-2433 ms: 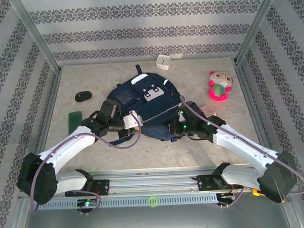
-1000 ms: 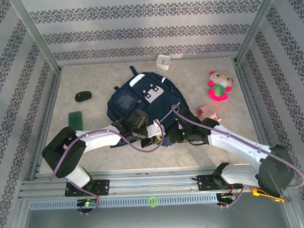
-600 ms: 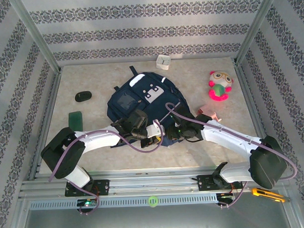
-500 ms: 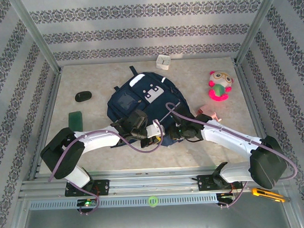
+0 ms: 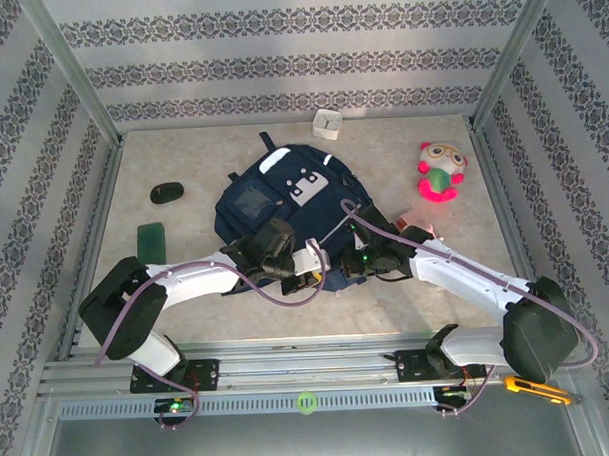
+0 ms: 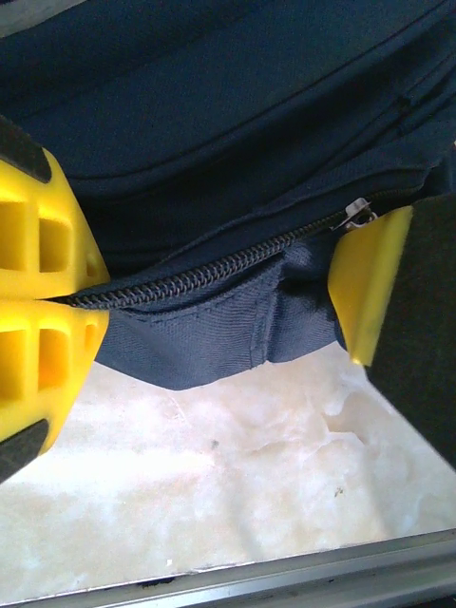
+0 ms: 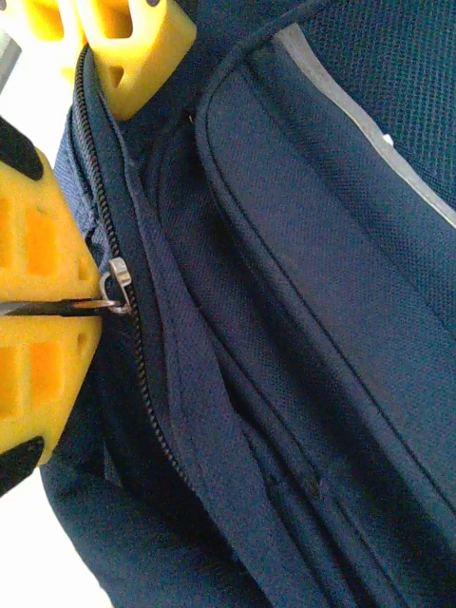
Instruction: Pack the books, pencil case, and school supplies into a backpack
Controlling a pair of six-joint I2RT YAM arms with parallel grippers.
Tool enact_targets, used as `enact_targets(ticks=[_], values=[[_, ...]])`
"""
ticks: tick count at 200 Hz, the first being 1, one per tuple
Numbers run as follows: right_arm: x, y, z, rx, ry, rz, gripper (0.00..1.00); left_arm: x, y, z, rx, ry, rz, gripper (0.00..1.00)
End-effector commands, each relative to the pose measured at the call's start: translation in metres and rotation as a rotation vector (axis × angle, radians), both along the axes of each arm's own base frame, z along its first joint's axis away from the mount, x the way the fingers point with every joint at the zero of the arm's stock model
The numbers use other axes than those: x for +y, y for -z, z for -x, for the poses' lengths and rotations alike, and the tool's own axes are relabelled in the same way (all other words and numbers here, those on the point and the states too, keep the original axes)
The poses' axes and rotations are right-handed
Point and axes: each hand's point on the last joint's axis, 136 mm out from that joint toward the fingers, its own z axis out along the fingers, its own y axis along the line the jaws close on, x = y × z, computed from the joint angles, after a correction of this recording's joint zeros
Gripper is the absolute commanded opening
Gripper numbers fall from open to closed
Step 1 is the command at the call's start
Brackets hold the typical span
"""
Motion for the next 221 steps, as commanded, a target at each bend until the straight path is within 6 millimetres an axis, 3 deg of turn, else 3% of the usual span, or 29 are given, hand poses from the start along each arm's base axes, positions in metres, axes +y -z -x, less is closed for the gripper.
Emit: enact_targets(ticks=[1, 32, 47, 75, 99, 114, 128, 151, 192, 215, 221], values=[[-0.01, 0.004, 0.004, 0.014, -0.011, 0.01, 0.03, 0.007, -0.013, 0.0, -0.059, 0.011, 0.005, 0.0], [-0.036, 0.008, 0.0, 0.029, 0.041, 0.037, 0.0, 0.031, -0.017, -0.002, -0.076, 0.006, -0.043, 0.0], [-0.038, 0.009, 0.0, 0.032, 0.033, 0.009, 0.0, 0.049, -0.017, -0.001, -0.081, 0.005, -0.083, 0.0], [0.002, -0.001, 0.009, 0.036, -0.115, -0.182, 0.0, 0.087, -0.006, 0.007, -0.083, 0.014, -0.228, 0.02], [0.029, -0.004, 0.019, 0.037, -0.186, -0.307, 0.0, 0.101, -0.008, 0.011, -0.093, 0.001, -0.276, 0.28], [0.033, -0.003, 0.022, 0.041, -0.197, -0.318, 0.0, 0.09, -0.023, 0.015, -0.057, -0.002, -0.204, 0.5], [0.035, -0.001, 0.023, 0.045, -0.197, -0.324, 0.0, 0.073, -0.038, 0.007, -0.033, -0.063, -0.129, 0.66], [0.035, -0.001, 0.025, 0.047, -0.2, -0.329, 0.0, 0.038, -0.049, -0.002, -0.055, -0.081, -0.065, 0.74], [0.033, 0.001, 0.025, 0.048, -0.192, -0.317, 0.0, -0.01, -0.032, -0.022, -0.029, -0.088, -0.008, 0.72], [0.031, -0.001, 0.024, 0.036, -0.184, -0.315, 0.0, -0.019, -0.013, -0.027, -0.001, -0.08, -0.036, 0.58], [0.03, -0.002, 0.023, 0.035, -0.179, -0.317, 0.0, -0.015, -0.006, -0.028, -0.009, -0.085, -0.062, 0.49]])
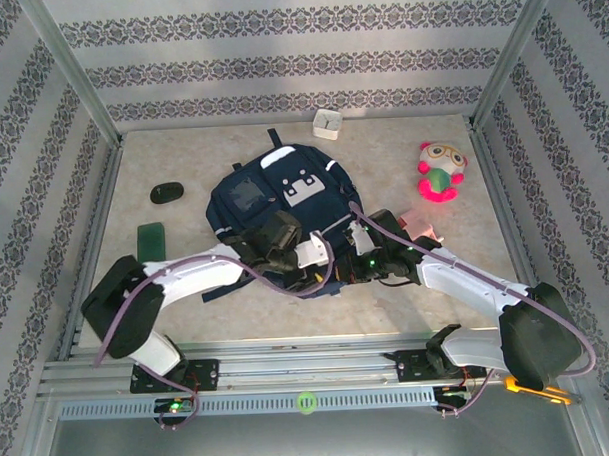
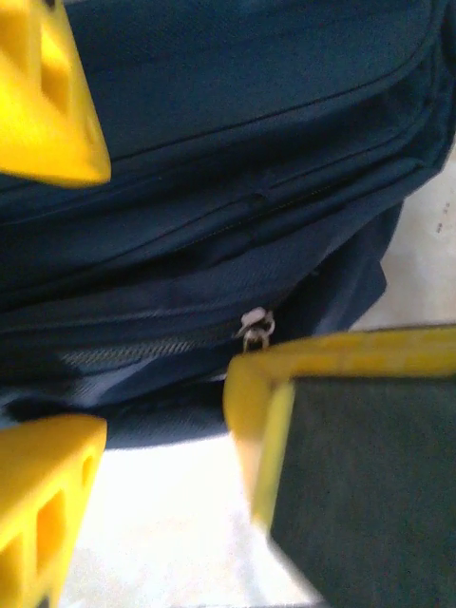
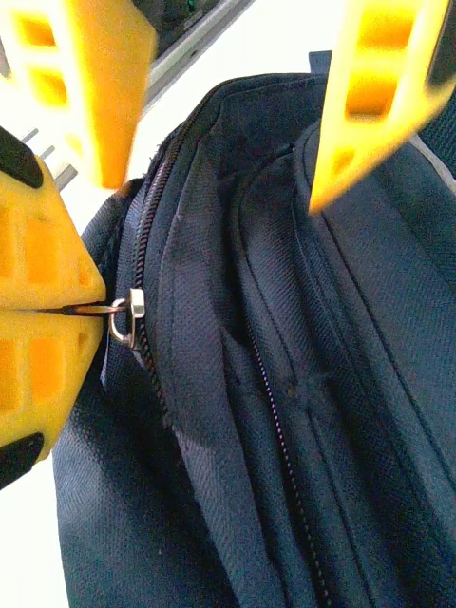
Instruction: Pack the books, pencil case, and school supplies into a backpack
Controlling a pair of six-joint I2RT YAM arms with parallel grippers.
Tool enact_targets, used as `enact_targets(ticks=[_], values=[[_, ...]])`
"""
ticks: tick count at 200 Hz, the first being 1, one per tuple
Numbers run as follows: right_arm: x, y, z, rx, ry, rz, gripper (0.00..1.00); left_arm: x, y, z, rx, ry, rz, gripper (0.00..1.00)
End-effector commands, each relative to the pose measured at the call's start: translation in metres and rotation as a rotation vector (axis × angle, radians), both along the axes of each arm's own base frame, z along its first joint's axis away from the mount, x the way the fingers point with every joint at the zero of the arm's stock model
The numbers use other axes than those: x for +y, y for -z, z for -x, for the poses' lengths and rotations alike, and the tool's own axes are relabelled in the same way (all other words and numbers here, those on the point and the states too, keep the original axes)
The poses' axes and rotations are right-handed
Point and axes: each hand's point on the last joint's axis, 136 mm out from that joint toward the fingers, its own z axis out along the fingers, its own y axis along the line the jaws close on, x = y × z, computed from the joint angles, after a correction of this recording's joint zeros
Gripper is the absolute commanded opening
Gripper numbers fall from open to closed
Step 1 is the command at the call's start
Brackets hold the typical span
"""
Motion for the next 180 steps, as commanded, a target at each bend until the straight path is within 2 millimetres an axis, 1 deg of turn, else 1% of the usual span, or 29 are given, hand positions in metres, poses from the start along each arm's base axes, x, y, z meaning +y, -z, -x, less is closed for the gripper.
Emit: enact_targets(ticks=[1, 13, 23, 33, 41, 52, 59, 69, 80, 91, 98, 107, 113, 121, 128, 137, 144, 150, 160, 169, 180], values=[[0.002, -0.006, 0.003, -0.006, -0.011, -0.029, 0.0, -0.014, -0.001, -0.011, -0.025, -0.014, 0.029, 0.48], [-0.001, -0.006, 0.002, -0.003, 0.003, -0.031, 0.0, -0.005, 0.008, -0.007, -0.032, 0.014, -0.02, 0.3], [-0.008, -0.003, 0.0, 0.003, 0.025, -0.027, 0.0, 0.004, 0.008, -0.001, -0.032, 0.044, -0.039, 0.15], [-0.017, 0.002, -0.002, 0.019, 0.055, -0.024, 0.0, 0.015, 0.006, 0.006, -0.035, 0.071, -0.051, 0.05], [-0.024, 0.005, -0.003, 0.033, 0.079, -0.028, 0.0, 0.027, 0.003, 0.011, -0.039, 0.089, -0.059, 0.02], [-0.029, 0.007, -0.004, 0.037, 0.089, -0.04, 0.0, 0.046, -0.001, 0.016, -0.037, 0.097, -0.077, 0.01], [-0.028, 0.006, -0.004, 0.027, 0.076, -0.049, 0.0, 0.059, -0.001, 0.02, -0.031, 0.102, -0.099, 0.01], [-0.024, 0.003, -0.004, 0.024, 0.062, -0.067, 0.0, 0.08, -0.002, 0.02, -0.026, 0.079, -0.128, 0.01], [-0.016, 0.0, -0.003, 0.025, 0.042, -0.093, 0.0, 0.1, -0.001, 0.024, -0.014, 0.066, -0.159, 0.01], [-0.007, -0.003, -0.003, 0.019, 0.02, -0.115, 0.0, 0.112, -0.002, 0.03, -0.022, 0.072, -0.183, 0.04], [-0.001, -0.005, -0.002, 0.013, 0.002, -0.128, 0.0, 0.115, -0.004, 0.031, -0.039, 0.073, -0.192, 0.08], [0.007, -0.007, -0.001, 0.009, -0.02, -0.14, 0.0, 0.114, -0.01, 0.03, -0.051, 0.061, -0.176, 0.19], [0.011, -0.008, 0.0, 0.006, -0.03, -0.146, 0.0, 0.111, -0.015, 0.028, -0.048, 0.042, -0.15, 0.29], [0.016, -0.009, 0.001, 0.005, -0.043, -0.15, 0.0, 0.102, -0.025, 0.027, -0.037, 0.04, -0.108, 0.44], [0.019, -0.009, 0.002, 0.005, -0.051, -0.152, 0.0, 0.092, -0.034, 0.026, -0.038, 0.042, -0.073, 0.52], [0.021, -0.01, 0.002, 0.0, -0.058, -0.154, 0.0, 0.078, -0.042, 0.018, -0.064, 0.017, -0.043, 0.57], [0.023, -0.01, 0.003, -0.003, -0.062, -0.152, 0.0, 0.068, -0.047, 0.009, -0.098, -0.021, -0.035, 0.62], [0.023, -0.01, 0.003, -0.002, -0.063, -0.152, 0.0, 0.059, -0.05, 0.006, -0.118, -0.02, -0.03, 0.65], [0.023, -0.011, 0.004, -0.006, -0.062, -0.153, 0.0, 0.044, -0.054, 0.002, -0.13, -0.015, -0.006, 0.67], [0.023, -0.012, 0.004, -0.013, -0.063, -0.154, 0.0, 0.03, -0.055, -0.002, -0.125, -0.02, 0.021, 0.7], [0.022, -0.013, 0.004, -0.017, -0.06, -0.152, 0.0, 0.019, -0.047, -0.008, -0.116, -0.02, 0.019, 0.71]])
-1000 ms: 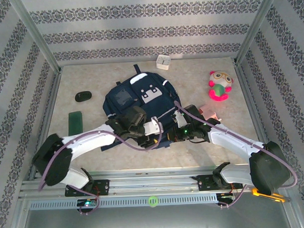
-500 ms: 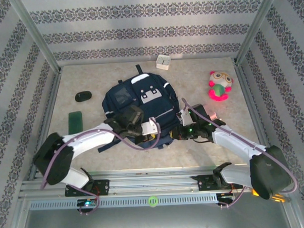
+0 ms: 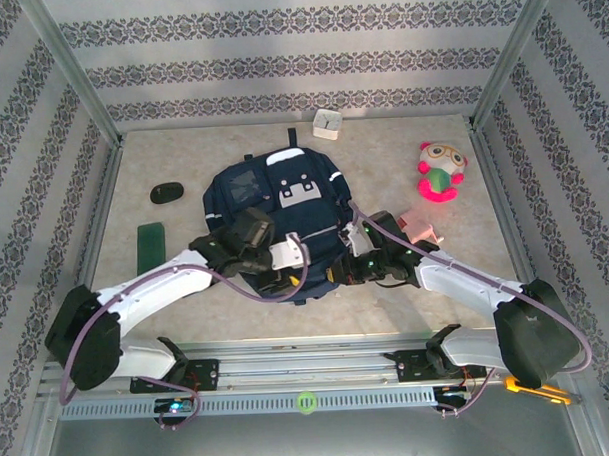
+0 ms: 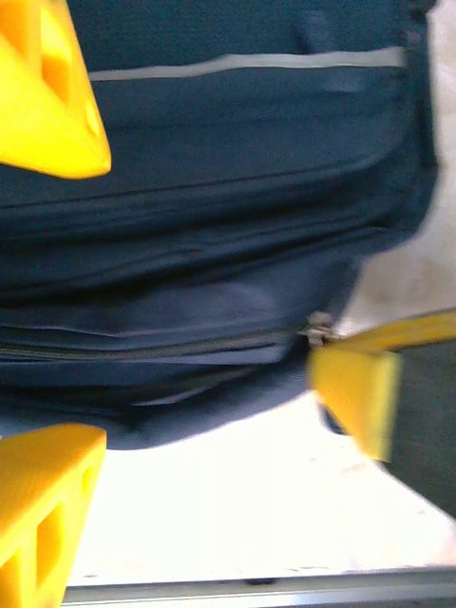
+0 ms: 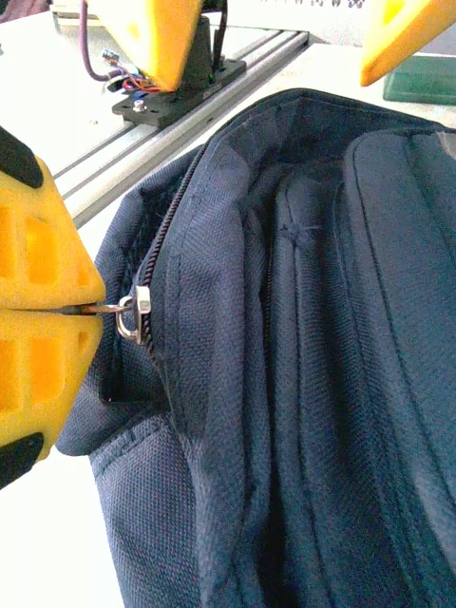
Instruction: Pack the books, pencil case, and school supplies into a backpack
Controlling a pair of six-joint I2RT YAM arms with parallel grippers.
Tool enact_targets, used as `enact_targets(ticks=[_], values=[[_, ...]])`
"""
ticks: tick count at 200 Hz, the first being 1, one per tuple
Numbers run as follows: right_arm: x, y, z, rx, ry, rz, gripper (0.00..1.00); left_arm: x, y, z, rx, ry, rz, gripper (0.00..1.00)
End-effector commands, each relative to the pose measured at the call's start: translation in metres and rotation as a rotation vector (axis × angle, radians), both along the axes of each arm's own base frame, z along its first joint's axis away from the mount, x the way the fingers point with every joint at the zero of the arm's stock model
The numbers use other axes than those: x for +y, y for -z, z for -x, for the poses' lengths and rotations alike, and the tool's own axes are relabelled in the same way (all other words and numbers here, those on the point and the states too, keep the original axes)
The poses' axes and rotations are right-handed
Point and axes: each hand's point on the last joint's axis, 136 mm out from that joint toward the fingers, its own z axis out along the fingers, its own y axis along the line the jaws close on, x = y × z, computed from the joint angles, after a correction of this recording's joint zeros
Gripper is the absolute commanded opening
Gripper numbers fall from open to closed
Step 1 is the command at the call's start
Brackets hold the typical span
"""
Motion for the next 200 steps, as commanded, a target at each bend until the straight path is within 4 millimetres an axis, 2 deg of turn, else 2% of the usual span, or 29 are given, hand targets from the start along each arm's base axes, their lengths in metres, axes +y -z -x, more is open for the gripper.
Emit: enact_targets(ticks=[1, 16, 22, 42, 54, 69, 83, 110, 130, 145, 154, 158, 167, 179, 200], values=[[0.004, -0.008, -0.001, -0.03, -0.003, -0.016, 0.0, -0.033, -0.011, -0.024, -0.035, -0.054, 0.071, 0.72], [0.003, -0.01, -0.001, -0.036, -0.003, -0.019, 0.0, -0.046, 0.002, -0.028, -0.009, -0.049, 0.056, 0.72], [0.004, -0.01, -0.001, -0.039, -0.004, -0.021, 0.0, -0.049, 0.006, -0.028, 0.0, -0.043, 0.047, 0.69], [0.003, -0.013, -0.003, -0.047, -0.003, -0.026, 0.0, -0.05, 0.024, -0.028, 0.023, -0.027, 0.006, 0.49], [0.0, -0.012, -0.006, -0.045, 0.014, -0.022, 0.0, -0.044, 0.031, -0.025, 0.012, -0.013, -0.022, 0.28], [-0.008, -0.008, -0.011, -0.031, 0.053, -0.016, 0.0, -0.033, 0.03, -0.016, -0.003, 0.028, -0.036, 0.07], [-0.02, -0.003, -0.016, -0.017, 0.099, -0.012, 0.0, -0.02, 0.022, -0.004, -0.008, 0.076, -0.023, 0.0], [-0.029, -0.002, -0.014, -0.021, 0.111, -0.01, 0.0, 0.017, 0.014, 0.017, 0.002, 0.125, -0.034, 0.02], [-0.016, -0.006, -0.004, -0.033, 0.06, -0.024, 0.0, 0.049, 0.021, 0.026, -0.006, 0.118, -0.127, 0.03], [0.0, -0.012, 0.001, -0.057, 0.018, -0.053, 0.0, 0.061, 0.02, 0.032, 0.009, 0.106, -0.154, 0.08], [0.008, -0.015, 0.004, -0.067, -0.005, -0.063, 0.0, 0.061, 0.017, 0.034, 0.016, 0.1, -0.139, 0.16], [0.01, -0.016, 0.004, -0.071, -0.01, -0.065, 0.0, 0.058, 0.014, 0.034, 0.019, 0.097, -0.123, 0.23], [0.012, -0.016, 0.003, -0.07, -0.013, -0.063, 0.0, 0.05, 0.005, 0.031, 0.034, 0.069, -0.069, 0.44], [0.014, -0.015, 0.002, -0.07, -0.016, -0.064, 0.0, 0.032, -0.009, 0.019, 0.047, -0.004, 0.035, 0.59], [0.014, -0.014, 0.001, -0.07, -0.018, -0.059, 0.0, 0.0, -0.021, 0.008, 0.01, -0.033, 0.096, 0.71]])
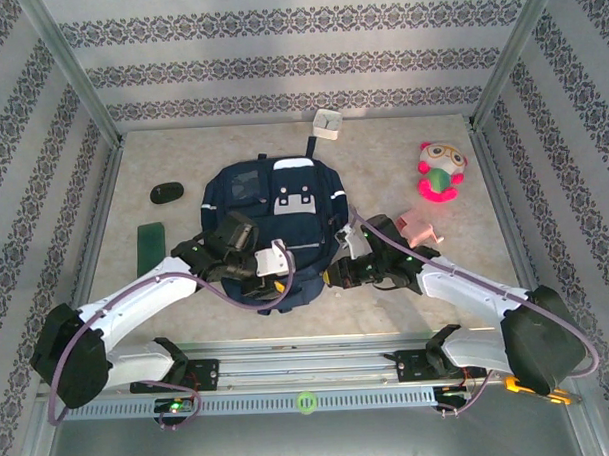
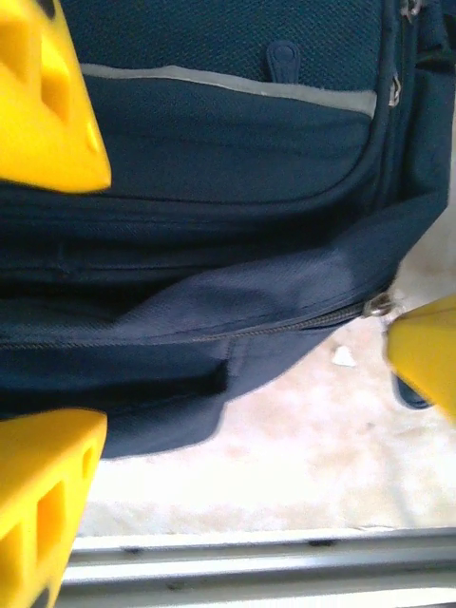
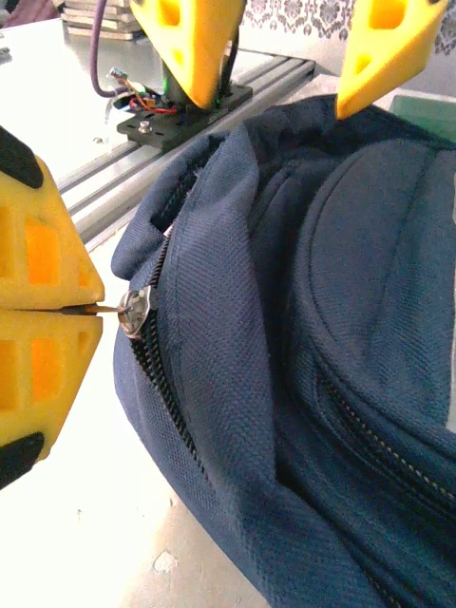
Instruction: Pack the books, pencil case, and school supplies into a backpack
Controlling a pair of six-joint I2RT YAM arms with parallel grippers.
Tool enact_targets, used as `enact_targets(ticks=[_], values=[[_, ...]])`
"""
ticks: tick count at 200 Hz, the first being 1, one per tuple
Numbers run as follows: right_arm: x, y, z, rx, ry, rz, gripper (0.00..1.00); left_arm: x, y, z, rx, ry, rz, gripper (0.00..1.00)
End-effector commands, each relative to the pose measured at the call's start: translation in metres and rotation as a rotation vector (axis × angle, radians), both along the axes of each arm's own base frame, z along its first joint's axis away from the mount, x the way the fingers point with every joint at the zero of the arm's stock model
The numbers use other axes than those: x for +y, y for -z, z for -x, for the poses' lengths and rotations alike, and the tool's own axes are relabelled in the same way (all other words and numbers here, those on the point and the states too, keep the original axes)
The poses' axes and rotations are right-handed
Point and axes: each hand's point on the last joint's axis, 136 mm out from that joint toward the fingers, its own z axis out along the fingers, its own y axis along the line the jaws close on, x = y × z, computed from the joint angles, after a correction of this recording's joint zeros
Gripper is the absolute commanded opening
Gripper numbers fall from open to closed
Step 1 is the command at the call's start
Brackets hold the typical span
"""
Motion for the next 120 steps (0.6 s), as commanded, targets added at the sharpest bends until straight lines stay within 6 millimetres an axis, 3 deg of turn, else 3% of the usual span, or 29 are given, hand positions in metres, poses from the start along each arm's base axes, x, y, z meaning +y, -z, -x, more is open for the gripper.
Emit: enact_targets(ticks=[1, 28, 46, 54, 66, 82, 99, 120], values=[[0.004, -0.005, -0.005, -0.028, 0.001, -0.015, 0.0, -0.037, -0.021, -0.013, -0.02, -0.057, 0.106, 0.72], [0.004, -0.005, -0.004, -0.026, 0.0, -0.016, 0.0, -0.063, -0.013, -0.035, -0.045, -0.136, 0.094, 0.76], [0.004, -0.007, -0.004, -0.033, 0.0, -0.019, 0.0, -0.072, 0.007, -0.04, -0.039, -0.144, 0.047, 0.75], [0.003, -0.007, -0.004, -0.037, 0.002, -0.017, 0.0, -0.072, 0.019, -0.042, -0.03, -0.147, 0.013, 0.65], [-0.003, -0.004, -0.006, -0.035, 0.025, 0.003, 0.0, -0.068, 0.029, -0.044, -0.029, -0.158, -0.03, 0.34], [-0.018, 0.006, -0.016, -0.017, 0.097, 0.051, 0.0, -0.062, 0.027, -0.036, -0.024, -0.129, -0.025, 0.14], [-0.036, 0.021, -0.026, 0.012, 0.169, 0.112, 0.0, -0.055, 0.016, -0.018, -0.03, -0.054, 0.015, 0.0], [-0.036, 0.024, -0.032, -0.015, 0.16, 0.134, 0.0, -0.043, -0.001, -0.003, -0.016, -0.015, 0.084, 0.0]])
